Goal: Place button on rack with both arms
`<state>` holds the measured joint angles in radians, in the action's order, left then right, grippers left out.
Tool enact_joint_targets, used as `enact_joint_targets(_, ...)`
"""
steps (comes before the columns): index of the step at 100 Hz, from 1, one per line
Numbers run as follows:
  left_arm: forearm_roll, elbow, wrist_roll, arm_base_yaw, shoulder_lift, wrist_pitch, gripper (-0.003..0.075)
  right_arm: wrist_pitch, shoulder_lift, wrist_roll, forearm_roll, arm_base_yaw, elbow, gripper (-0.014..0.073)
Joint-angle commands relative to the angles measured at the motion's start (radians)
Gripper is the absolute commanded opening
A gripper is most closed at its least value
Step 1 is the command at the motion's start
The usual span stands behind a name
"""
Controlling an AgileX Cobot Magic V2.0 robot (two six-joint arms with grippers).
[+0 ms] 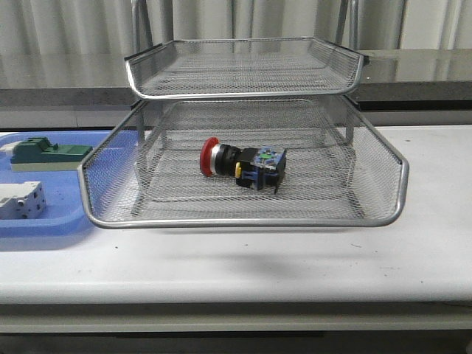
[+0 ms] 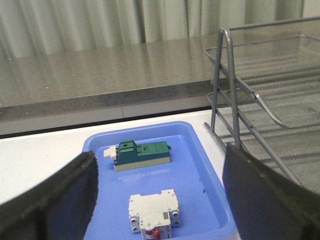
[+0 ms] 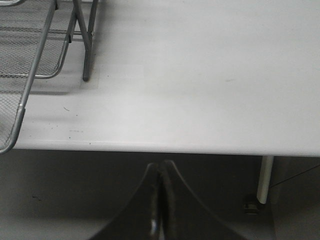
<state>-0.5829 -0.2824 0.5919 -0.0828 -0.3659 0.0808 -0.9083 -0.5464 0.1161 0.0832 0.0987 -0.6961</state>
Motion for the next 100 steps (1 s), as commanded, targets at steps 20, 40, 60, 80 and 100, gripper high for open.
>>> enact_joint_targets(20, -0.068, 0.036, -0.009, 0.002, 0.05, -0.189, 0.051, 0.055, -0.001, -0.003, 0.013, -0.002, -0.036, -0.0068)
enact_joint_targets(40, -0.068, 0.036, -0.009, 0.002, 0.05, -0.189, 0.0396, 0.055, -0.001, -0.003, 0.013, -0.002, -0.036, -0.0068)
enact_joint_targets(60, -0.068, 0.038, -0.009, 0.002, 0.05, -0.189, 0.0092, 0.055, -0.001, -0.003, 0.013, -0.002, -0.036, -0.0068)
enact_joint_targets(80, -0.068, 0.038, -0.009, 0.002, 0.05, -0.183, -0.002, 0.055, -0.001, -0.003, 0.013, -0.002, -0.036, -0.0068)
enact_joint_targets(100, -0.068, 0.038, -0.009, 0.002, 0.05, -0.183, -0.002, 0.055, -0.001, -0.003, 0.013, -0.002, -0.036, -0.0068)
